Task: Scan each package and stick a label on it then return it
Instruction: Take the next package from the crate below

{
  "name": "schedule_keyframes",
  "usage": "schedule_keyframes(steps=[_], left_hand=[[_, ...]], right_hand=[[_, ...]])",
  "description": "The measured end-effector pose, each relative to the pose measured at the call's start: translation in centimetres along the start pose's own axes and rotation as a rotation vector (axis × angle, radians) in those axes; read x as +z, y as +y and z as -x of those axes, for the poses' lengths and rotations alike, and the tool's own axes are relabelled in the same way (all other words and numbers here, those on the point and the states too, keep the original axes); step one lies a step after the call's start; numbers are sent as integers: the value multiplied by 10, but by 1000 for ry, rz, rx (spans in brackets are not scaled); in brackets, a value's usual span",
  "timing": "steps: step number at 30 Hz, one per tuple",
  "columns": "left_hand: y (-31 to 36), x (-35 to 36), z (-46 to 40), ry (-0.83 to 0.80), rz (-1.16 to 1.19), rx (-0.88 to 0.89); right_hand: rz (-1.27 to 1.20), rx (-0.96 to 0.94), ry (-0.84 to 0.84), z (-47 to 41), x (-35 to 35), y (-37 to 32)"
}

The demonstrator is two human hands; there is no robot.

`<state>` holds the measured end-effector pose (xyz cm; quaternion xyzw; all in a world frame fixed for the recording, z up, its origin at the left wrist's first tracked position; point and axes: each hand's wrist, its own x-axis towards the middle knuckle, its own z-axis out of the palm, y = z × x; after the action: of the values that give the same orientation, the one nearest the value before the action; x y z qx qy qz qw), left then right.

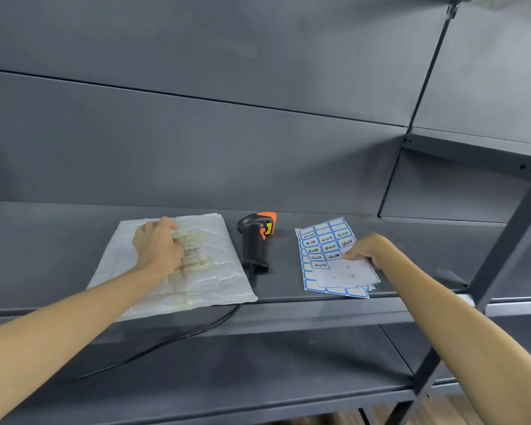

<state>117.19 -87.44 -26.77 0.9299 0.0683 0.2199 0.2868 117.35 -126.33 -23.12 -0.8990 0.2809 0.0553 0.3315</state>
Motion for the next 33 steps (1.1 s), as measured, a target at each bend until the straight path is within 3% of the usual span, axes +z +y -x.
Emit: schedule_keyframes(steps=[4,10,12,15,18,20,24,28,33], left_hand=[[3,-4,3,-1,157,20],[7,-9,6,-20,390,108],[13,-14,7,-80,567,33],[25,-27,5,-292,982,-175],[32,-37,2,-446,1231,-287],[31,-41,-2,-449,1341,-305],[17,-48,-3,-439,1273,-283],[5,-51,-2,-421,1120,-254],[4,-50,-4,-372,1278,-254]], right_hand=[[-403,-177,28,14,-11,-19],[-581,-532,21,62,3,-81],[-645,-626,-35,79,17,-101],[-664,-768,-159,97,42,-126],[-720,-805,-284,108,69,-142],[-718,-804,-333,111,85,-149],[-653,-784,-359,111,105,-155],[-535,-763,-278,110,118,-160],[-269,-871,231,117,142,-167]])
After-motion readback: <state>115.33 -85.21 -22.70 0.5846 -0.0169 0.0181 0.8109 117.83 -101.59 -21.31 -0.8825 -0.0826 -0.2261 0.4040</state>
